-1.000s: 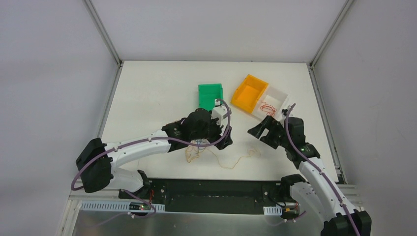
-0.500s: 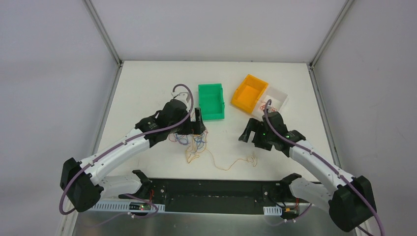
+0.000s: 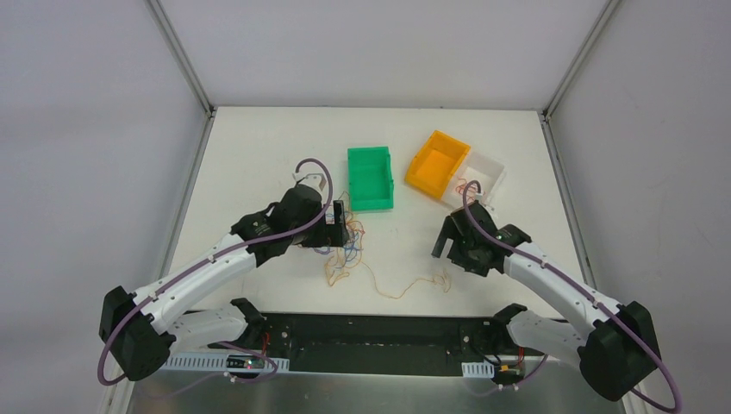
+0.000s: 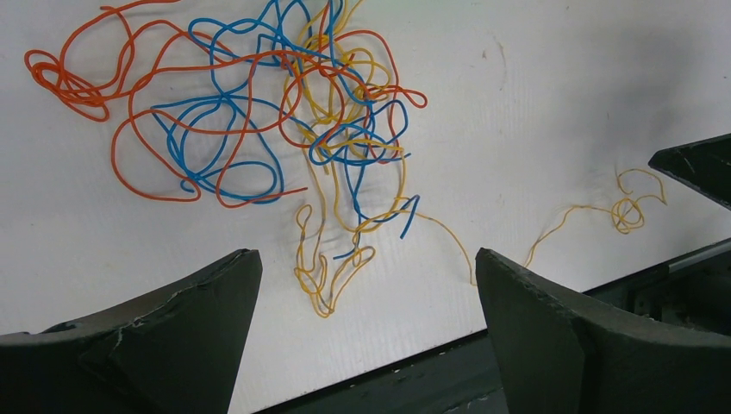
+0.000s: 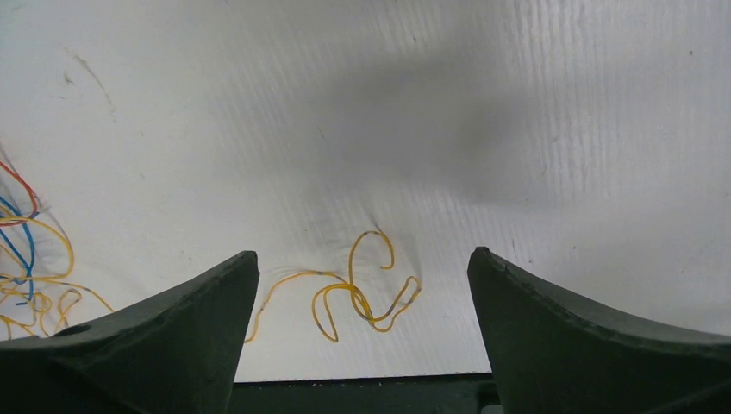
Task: Untangle the cables
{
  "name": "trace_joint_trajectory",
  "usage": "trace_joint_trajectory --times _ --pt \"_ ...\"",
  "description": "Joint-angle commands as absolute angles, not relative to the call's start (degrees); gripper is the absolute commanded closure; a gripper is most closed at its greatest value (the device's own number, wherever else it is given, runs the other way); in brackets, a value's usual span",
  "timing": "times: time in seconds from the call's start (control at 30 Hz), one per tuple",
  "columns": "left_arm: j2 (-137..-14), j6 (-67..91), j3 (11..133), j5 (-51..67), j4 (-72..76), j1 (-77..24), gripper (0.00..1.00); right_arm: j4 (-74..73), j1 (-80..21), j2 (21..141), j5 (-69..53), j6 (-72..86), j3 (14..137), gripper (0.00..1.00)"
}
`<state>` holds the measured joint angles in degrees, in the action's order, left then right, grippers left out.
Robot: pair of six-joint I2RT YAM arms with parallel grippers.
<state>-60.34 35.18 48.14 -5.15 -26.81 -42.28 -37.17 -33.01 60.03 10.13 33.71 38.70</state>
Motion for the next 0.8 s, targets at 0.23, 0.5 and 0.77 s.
trace_joint_trajectory --times 0.23,0.5,0.77 --pt "-57.62 35.50 46.12 -2.96 -28.04 -42.08 0.01 -31.08 -37.63 62.01 3.34 39.13 35.80 0.22" --pt "-54.91 37.41 44.29 -0.75 -28.13 -42.06 0.01 -30.17 -39.14 60.24 5.65 37.89 38.39 1.00" --pt "-57.04 37.68 45.38 -1.59 -28.52 -42.04 0.01 -37.14 -37.68 53.53 12.58 34.74 43.25 1.00"
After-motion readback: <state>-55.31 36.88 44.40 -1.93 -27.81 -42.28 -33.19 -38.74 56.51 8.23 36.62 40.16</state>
